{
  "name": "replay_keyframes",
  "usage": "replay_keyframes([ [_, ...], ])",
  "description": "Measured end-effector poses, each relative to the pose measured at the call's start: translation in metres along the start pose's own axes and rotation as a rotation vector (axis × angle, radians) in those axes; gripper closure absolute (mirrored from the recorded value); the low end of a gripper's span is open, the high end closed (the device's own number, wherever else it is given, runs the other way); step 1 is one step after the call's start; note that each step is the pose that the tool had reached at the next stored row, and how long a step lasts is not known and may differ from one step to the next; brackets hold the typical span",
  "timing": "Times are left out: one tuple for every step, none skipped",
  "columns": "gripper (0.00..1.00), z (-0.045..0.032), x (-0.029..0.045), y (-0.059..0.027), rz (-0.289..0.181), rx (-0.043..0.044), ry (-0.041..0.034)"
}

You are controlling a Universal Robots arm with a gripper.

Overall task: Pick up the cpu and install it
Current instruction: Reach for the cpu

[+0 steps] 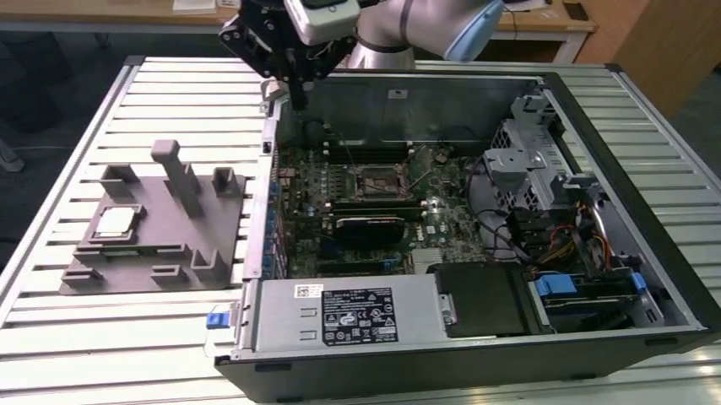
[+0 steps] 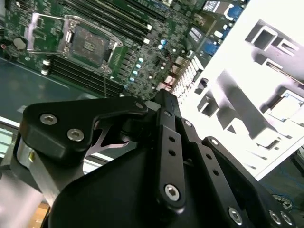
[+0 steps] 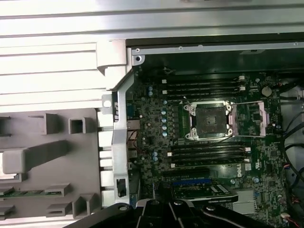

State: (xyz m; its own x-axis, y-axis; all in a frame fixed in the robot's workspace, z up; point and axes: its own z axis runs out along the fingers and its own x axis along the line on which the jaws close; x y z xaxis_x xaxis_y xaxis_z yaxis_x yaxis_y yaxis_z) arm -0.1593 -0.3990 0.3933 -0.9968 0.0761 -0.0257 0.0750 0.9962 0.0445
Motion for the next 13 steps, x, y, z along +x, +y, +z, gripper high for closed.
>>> replay_keyframes([
  [0.89,-0.0001,0.0027,-0.0002,0.000,0.0000,-0.0002],
  [0.89,-0.0002,0.0057,-0.0004,0.000,0.0000,-0.0004],
  [0.89,-0.0003,0.0083,-0.0006,0.000,0.0000,-0.0005],
  [0.89,-0.0003,0.0112,-0.0008,0.000,-0.0001,-0.0008],
  [0.89,-0.0004,0.0138,-0.0010,0.000,0.0000,-0.0008],
  [0.89,-0.0005,0.0165,-0.0012,0.000,0.0000,-0.0009],
  [0.89,-0.0006,0.0191,-0.0014,0.000,0.0000,-0.0011],
  [0.89,-0.0007,0.0218,-0.0016,0.000,0.0000,-0.0013],
  [0.89,-0.0007,0.0246,-0.0018,0.000,0.0000,-0.0014],
  [0.89,-0.0008,0.0275,-0.0020,0.000,-0.0001,-0.0017],
  [0.89,-0.0009,0.0304,-0.0023,0.000,-0.0001,-0.0019],
  [0.89,-0.0009,0.0330,-0.0025,0.000,-0.0002,-0.0020],
  [0.89,-0.0011,0.0354,-0.0027,0.000,-0.0001,-0.0020],
])
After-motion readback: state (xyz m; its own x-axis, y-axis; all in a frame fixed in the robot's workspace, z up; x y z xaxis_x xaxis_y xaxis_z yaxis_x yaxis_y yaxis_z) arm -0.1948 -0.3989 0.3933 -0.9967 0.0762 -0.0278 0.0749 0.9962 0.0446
